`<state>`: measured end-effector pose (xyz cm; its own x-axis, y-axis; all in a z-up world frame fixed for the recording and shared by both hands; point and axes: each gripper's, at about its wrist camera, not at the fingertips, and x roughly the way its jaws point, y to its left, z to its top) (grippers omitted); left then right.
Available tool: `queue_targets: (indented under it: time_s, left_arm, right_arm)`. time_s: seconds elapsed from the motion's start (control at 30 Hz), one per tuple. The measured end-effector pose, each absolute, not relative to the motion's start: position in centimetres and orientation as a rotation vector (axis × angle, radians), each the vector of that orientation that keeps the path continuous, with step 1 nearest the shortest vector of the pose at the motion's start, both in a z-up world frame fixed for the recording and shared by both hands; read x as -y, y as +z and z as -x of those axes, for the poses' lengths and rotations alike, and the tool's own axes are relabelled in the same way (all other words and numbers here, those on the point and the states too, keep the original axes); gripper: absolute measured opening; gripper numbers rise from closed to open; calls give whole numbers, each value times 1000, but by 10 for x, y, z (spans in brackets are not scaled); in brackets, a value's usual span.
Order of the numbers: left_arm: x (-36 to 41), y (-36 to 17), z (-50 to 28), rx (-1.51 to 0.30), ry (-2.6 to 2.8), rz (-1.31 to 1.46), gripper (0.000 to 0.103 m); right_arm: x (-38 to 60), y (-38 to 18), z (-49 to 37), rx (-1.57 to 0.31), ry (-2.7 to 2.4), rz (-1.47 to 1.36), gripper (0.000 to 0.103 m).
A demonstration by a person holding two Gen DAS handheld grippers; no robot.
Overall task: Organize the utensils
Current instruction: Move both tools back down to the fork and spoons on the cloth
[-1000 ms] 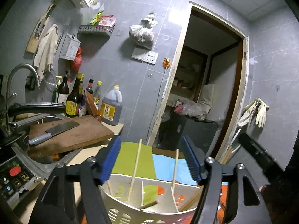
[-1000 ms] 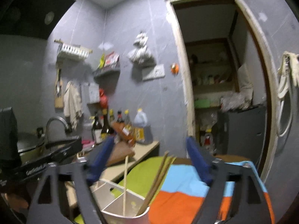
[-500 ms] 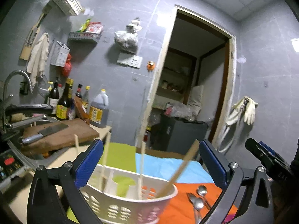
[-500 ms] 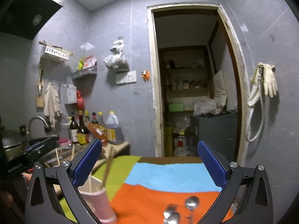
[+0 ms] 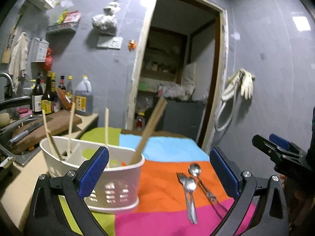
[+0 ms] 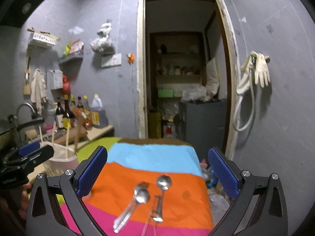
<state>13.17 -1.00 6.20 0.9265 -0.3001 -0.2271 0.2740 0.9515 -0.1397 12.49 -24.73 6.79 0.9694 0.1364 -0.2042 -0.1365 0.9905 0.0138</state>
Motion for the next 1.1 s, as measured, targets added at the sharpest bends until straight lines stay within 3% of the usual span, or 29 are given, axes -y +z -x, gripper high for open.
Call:
queue_targets:
  time_s: [0.37, 0.7, 0.8, 0.93, 1.1]
  left_arm:
    - [58, 14, -147, -428, -343, -43, 101]
    - [71, -15, -194, -645, -368, 11, 99]
    - [74, -21, -208, -694, -379, 27, 92]
    - [84, -27, -225, -755, -389, 4, 68]
    - [95, -42, -243, -855, -425, -37, 49]
  right_arm:
    - [277, 25, -143, -375, 115, -1, 103]
    - [306, -8, -180, -570, 128, -114, 103]
    - [312, -17, -192, -630, 137, -131, 103]
    - [315, -25, -205, -683, 154, -131, 101]
    - [310, -34, -228, -758, 194, -106, 87]
